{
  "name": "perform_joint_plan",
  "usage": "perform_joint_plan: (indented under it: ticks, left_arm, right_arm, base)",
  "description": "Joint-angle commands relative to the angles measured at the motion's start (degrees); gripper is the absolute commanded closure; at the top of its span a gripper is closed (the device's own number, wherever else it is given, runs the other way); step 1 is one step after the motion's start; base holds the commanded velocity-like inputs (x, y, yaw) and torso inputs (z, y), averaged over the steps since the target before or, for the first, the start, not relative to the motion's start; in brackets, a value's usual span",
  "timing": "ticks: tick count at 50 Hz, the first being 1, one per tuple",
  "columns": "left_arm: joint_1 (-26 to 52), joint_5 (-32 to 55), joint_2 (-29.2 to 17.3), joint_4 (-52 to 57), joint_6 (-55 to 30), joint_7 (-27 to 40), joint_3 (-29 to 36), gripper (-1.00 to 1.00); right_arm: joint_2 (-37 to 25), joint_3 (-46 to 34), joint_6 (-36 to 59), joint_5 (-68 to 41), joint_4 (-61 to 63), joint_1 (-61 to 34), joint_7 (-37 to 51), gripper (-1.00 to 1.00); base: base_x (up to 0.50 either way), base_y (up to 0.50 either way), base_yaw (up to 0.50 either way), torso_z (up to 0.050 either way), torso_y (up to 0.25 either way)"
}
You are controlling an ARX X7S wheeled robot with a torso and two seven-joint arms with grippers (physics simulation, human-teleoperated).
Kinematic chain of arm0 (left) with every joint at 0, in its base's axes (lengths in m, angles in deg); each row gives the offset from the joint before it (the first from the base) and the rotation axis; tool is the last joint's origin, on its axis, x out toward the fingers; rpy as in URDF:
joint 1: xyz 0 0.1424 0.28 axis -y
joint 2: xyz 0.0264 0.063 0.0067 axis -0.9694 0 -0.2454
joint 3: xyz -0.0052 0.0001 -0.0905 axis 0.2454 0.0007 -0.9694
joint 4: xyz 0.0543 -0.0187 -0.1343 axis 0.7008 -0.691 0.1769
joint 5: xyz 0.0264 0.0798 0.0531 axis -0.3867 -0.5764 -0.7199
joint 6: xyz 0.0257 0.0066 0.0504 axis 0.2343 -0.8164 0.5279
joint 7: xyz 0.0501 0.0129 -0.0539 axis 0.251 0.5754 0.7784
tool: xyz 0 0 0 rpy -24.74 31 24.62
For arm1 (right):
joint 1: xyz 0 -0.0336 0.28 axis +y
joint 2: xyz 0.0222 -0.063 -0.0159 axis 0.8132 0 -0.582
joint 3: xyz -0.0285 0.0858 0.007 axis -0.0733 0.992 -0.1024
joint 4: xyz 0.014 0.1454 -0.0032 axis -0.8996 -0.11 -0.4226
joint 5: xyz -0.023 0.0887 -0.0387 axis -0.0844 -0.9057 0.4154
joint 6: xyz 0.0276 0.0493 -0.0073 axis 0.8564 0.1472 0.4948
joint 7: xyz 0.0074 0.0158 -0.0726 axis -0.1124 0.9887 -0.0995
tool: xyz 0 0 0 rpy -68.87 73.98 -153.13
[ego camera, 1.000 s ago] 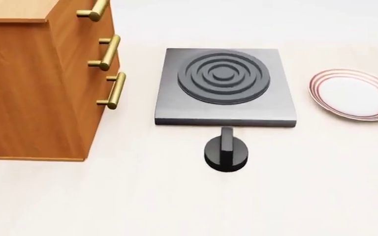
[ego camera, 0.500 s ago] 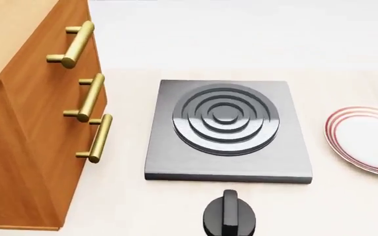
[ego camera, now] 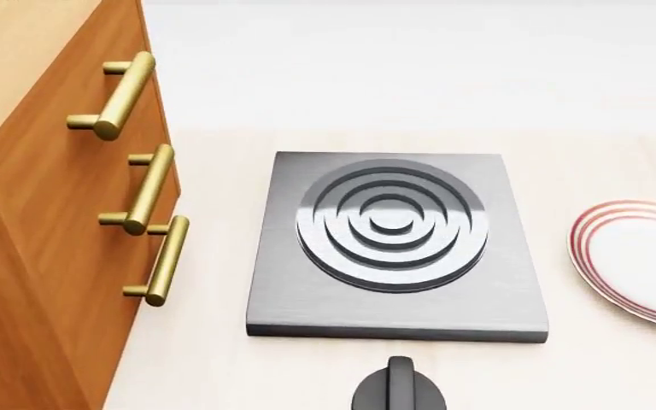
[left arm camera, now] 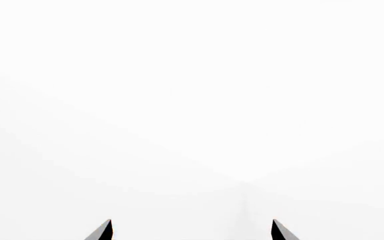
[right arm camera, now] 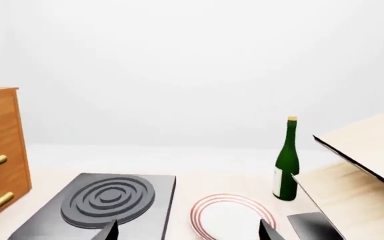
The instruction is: Put the bowl on the stove.
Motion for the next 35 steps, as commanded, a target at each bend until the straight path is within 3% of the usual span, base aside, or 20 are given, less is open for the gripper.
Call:
perform_joint_plan:
  ticks: [1,12,35]
  left_arm:
    - [-0.5,-1.2,1.3,-0.3,-0.1,-1.9,-1.0,-1.00]
    - [-0.9,-1.4,1.3,-0.3,0.1,-2.5,-0.6,-1.00]
    - [-1.3,-2.2,1.1,-0.8,0.6,-2.8,0.0,-1.00]
  right_arm:
    - [-7.2,0.6,3.7,3.0,-1.0,4.4,-1.7,-1.00]
    - [-12.0,4.6,10.7,1.1,-8.1,8.1,-1.9,-1.00]
    - [-10.8,2.2,11.0,8.7,-12.8,10.5,-1.4,-1.00]
  base:
    - [0.00,0.00,0.00,0.000,0.000]
    - [0.00,0.00,0.00,0.000,0.000]
    - [0.00,0.00,0.00,0.000,0.000]
